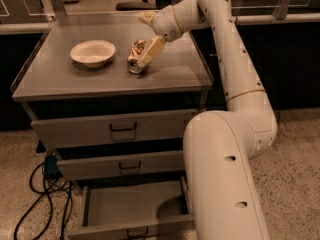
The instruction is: Place orange can into bottom drawer
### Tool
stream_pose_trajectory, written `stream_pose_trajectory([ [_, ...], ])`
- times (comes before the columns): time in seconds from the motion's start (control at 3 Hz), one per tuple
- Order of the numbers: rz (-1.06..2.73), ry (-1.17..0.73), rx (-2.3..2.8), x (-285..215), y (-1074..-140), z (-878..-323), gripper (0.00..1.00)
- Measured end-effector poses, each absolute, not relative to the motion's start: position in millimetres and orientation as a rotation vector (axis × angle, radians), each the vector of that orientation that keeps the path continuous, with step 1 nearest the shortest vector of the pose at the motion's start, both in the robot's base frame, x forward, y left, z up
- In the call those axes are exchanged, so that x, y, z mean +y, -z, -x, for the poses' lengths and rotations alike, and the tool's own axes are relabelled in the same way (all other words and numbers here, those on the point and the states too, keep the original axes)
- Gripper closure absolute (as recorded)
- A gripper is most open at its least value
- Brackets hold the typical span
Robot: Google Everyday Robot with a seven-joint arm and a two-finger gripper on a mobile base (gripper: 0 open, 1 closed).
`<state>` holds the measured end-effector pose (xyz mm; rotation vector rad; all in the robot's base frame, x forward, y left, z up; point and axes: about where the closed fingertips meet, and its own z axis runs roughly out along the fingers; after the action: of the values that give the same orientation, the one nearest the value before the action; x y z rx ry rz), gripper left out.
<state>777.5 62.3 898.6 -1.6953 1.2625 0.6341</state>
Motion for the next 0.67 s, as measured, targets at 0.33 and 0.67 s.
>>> stream_pose_trajectory([
  [0.33, 1.695, -0.634, 1.262, 62.3, -898.6, -777.5, 0.00],
  [0.67, 1.681, -0.631, 1.310, 63.9, -888.0, -786.8, 0.00],
])
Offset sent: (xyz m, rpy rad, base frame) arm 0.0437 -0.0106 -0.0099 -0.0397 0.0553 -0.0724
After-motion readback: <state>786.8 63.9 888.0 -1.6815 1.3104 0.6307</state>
